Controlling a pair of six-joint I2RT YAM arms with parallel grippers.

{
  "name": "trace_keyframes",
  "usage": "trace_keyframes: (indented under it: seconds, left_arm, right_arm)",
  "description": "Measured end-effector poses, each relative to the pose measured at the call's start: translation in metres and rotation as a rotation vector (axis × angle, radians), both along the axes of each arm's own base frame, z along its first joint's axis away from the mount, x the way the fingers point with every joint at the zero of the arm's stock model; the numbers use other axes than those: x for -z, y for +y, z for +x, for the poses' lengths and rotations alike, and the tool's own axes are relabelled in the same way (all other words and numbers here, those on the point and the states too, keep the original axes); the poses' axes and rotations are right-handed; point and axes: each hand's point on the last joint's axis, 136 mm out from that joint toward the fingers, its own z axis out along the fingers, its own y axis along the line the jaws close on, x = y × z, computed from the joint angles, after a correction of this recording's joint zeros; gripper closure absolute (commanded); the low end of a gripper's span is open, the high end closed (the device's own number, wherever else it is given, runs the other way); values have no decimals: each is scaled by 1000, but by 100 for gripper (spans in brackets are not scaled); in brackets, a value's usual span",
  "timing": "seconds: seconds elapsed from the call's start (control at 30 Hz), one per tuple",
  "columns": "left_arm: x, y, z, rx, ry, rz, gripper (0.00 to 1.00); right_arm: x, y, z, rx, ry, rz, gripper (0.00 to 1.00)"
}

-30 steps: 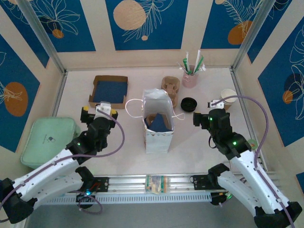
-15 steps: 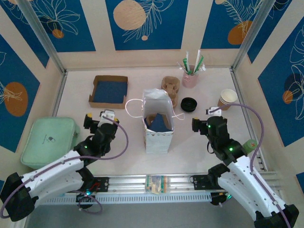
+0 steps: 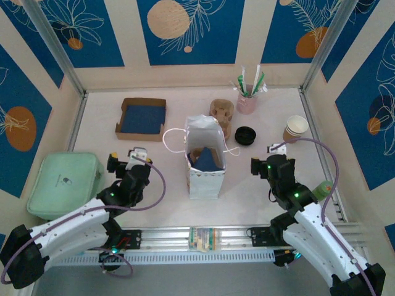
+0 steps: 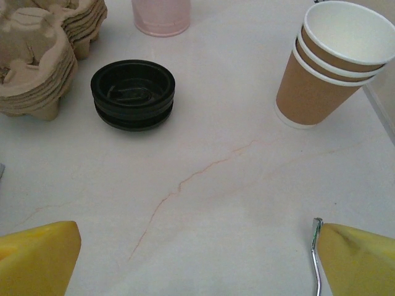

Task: Pack the takeout coffee

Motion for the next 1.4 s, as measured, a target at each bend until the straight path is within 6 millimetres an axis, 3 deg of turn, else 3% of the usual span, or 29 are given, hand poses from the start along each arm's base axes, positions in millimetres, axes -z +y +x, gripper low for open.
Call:
trace_keyframes:
  seconds: [0.43, 1.0, 1.4]
  left_arm:
    - [11, 13, -8, -35, -15, 19, 0]
    - [23, 32, -21, -81, -33, 2, 0]
    - [28, 36, -25, -94, -32, -14, 0]
  right_arm:
    - [17, 0, -5, -9, -6, 5, 1]
    - [25, 6, -7, -16, -36, 24, 1]
    - [49, 5, -11, -9, -20, 10, 1]
